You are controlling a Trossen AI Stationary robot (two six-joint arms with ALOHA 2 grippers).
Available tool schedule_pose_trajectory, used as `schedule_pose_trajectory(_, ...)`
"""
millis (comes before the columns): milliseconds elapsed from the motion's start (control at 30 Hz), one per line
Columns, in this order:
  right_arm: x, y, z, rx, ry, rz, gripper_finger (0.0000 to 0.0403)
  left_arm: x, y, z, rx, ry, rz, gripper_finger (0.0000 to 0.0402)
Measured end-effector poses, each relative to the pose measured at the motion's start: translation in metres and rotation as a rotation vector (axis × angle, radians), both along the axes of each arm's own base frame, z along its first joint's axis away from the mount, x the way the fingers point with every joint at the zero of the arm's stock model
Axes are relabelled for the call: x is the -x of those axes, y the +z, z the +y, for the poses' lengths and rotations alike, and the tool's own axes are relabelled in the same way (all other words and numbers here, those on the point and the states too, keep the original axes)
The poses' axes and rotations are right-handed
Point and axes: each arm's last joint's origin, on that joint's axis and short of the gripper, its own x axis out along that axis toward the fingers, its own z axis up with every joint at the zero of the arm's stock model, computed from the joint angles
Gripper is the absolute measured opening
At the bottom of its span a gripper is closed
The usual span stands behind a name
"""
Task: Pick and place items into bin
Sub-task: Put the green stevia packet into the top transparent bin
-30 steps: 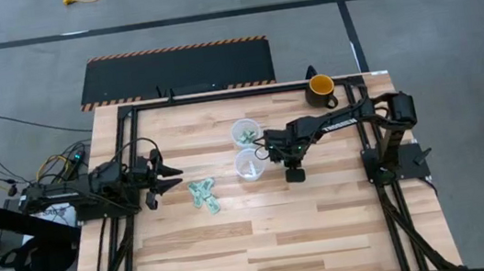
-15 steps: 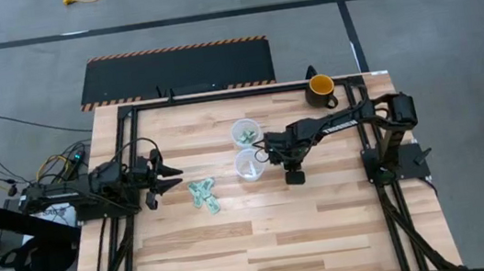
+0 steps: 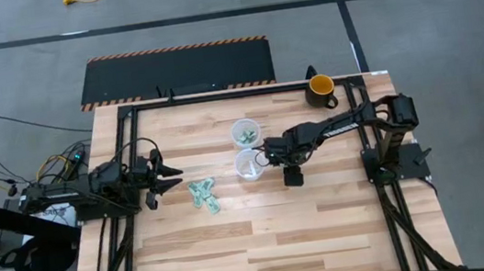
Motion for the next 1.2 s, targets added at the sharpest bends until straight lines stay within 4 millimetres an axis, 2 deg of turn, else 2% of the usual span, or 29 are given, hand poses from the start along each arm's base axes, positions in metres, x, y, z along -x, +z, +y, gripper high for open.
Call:
schedule_pose_trajectory(133, 0.000, 0.000, 0.000, 0.007, 0.000, 0.000, 0.0231, 0.000, 0.000, 0.000, 0.000, 0.000, 0.000, 0.0114)
schedule_pose_trajectory(233, 0.000, 0.000, -0.003, 0.021, -0.008, 0.000, 0.0237, 0.000, 0.000, 0.000, 0.000, 0.000, 0.000, 0.0114)
schedule_pose_trajectory(633, 0.012, -0.018, -0.008, 0.014, -0.026, -0.029, 0.0215, 0.000, 0.000, 0.000, 0.000, 0.000, 0.000, 0.0114)
schedule_pose_trajectory(800, 0.012, -0.020, -0.008, 0.014, -0.025, -0.024, 0.0186, 0.000, 0.000, 0.000, 0.000, 0.000, 0.000, 0.0114)
schedule_pose_trajectory(1200, 0.013, -0.020, -0.007, -0.001, -0.011, -0.021, 0.0073, 0.000, 0.000, 0.000, 0.000, 0.000, 0.000, 0.0114)
